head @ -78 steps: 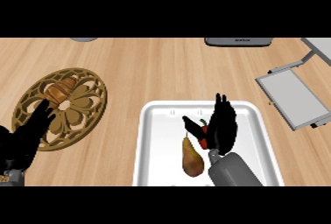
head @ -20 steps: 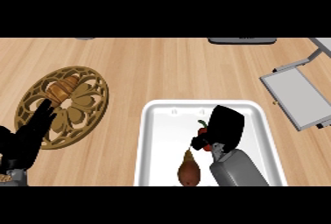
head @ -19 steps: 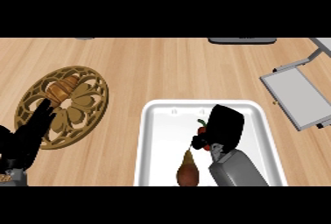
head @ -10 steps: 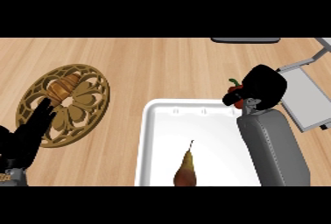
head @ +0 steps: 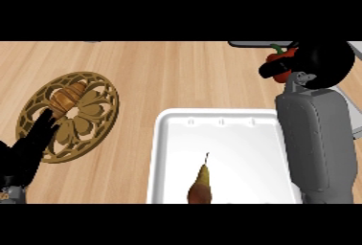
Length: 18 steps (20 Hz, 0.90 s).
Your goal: Pick the bell pepper from the tray and place it in the tiered shelf
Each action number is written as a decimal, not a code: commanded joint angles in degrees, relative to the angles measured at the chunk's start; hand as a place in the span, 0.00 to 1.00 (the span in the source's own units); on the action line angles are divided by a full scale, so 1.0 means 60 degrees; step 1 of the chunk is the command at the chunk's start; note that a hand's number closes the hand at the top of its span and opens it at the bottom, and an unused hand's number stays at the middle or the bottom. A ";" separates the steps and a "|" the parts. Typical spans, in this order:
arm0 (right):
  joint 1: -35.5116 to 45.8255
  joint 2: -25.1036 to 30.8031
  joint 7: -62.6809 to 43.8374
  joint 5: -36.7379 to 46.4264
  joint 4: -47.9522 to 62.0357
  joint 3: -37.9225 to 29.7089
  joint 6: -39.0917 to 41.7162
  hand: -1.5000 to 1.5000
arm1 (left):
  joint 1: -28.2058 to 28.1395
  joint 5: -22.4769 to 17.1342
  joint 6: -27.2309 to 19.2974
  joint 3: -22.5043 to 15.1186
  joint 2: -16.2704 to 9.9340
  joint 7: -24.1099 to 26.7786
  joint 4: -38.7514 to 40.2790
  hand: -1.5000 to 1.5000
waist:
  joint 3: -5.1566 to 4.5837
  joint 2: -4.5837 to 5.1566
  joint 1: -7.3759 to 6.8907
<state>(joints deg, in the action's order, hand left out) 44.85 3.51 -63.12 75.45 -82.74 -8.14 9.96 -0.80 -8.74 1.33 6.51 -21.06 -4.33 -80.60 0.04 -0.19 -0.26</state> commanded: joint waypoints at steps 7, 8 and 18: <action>0.1881 -0.0557 -0.2182 0.1499 -0.2150 -0.0185 0.0717 1.00 | 0.0059 0.0243 -0.0173 -0.0069 0.0274 0.0051 -0.0040 0.50 | -0.0019 -0.0021 0.0044; 0.1912 -0.0572 -0.2395 0.1597 -0.2293 0.0151 0.1107 1.00 | 0.0139 -0.0037 0.0192 0.0249 -0.0127 -0.0190 0.0163 0.50 | -0.0019 -0.0022 0.0037; 0.3693 0.0713 -0.1198 0.3002 -0.1170 -0.1201 0.2132 1.00 | -0.0002 0.0347 -0.0135 0.0007 0.0221 -0.0225 -0.0161 0.50 | -0.0024 0.0017 0.0019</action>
<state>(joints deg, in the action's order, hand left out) 62.86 5.17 -62.61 89.13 -94.44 -14.47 16.30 -1.72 -7.37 1.02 6.69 -19.77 -4.92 -82.09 -0.01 -0.32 -0.09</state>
